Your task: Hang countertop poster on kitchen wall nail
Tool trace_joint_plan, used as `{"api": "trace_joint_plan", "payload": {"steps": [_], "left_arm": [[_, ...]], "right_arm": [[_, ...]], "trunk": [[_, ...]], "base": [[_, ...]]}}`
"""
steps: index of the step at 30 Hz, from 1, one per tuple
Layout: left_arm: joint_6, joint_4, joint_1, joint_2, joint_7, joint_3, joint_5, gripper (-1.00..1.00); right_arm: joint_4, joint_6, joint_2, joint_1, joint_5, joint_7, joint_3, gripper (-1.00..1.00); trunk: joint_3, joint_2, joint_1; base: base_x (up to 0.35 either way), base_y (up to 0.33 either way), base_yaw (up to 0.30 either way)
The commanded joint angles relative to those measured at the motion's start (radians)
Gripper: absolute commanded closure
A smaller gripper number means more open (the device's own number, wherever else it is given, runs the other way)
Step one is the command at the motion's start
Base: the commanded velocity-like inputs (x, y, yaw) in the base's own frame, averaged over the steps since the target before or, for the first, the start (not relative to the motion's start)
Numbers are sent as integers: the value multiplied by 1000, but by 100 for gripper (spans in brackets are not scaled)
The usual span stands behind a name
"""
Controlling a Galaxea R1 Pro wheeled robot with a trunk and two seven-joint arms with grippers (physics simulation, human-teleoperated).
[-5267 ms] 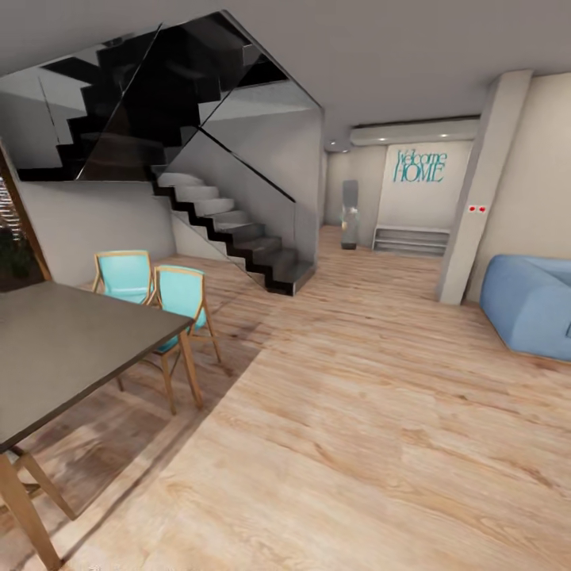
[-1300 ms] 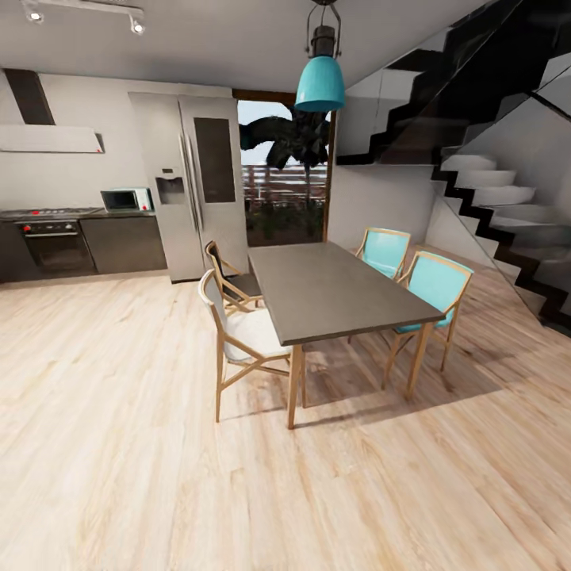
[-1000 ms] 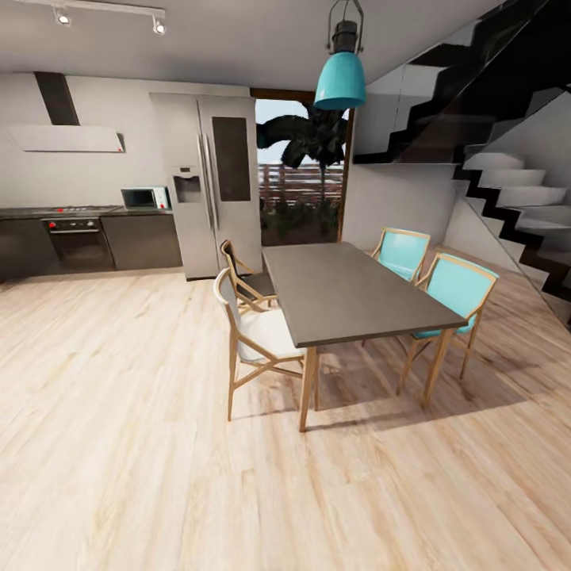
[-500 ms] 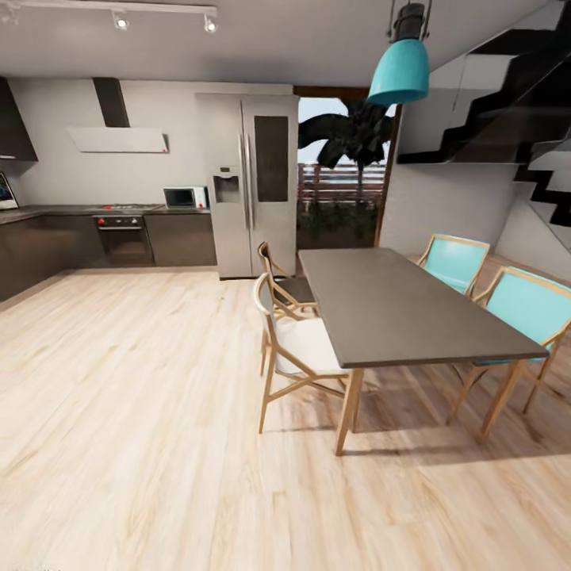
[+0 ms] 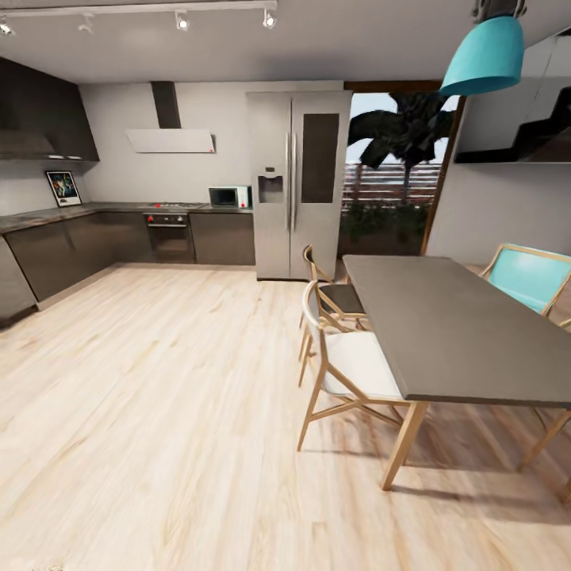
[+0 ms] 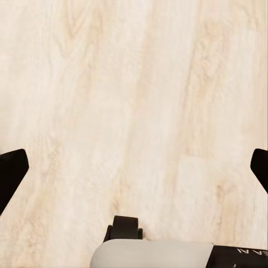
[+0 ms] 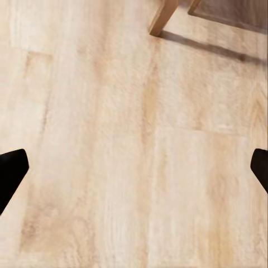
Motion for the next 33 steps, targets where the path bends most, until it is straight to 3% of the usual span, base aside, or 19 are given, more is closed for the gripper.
{"api": "trace_joint_plan", "payload": {"steps": [1, 33], "left_arm": [[-1, -1, 0, -1, 0, 2, 0, -100], [-1, -1, 0, -1, 0, 2, 0, -100]], "right_arm": [[1, -1, 0, -1, 10, -7, 1, -100], [1, -1, 0, 0, 11, -7, 2, -100]], "trunk": [[-1, 0, 1], [-14, 0, 1]], "base": [[282, 178, 279], [282, 201, 279]]}}
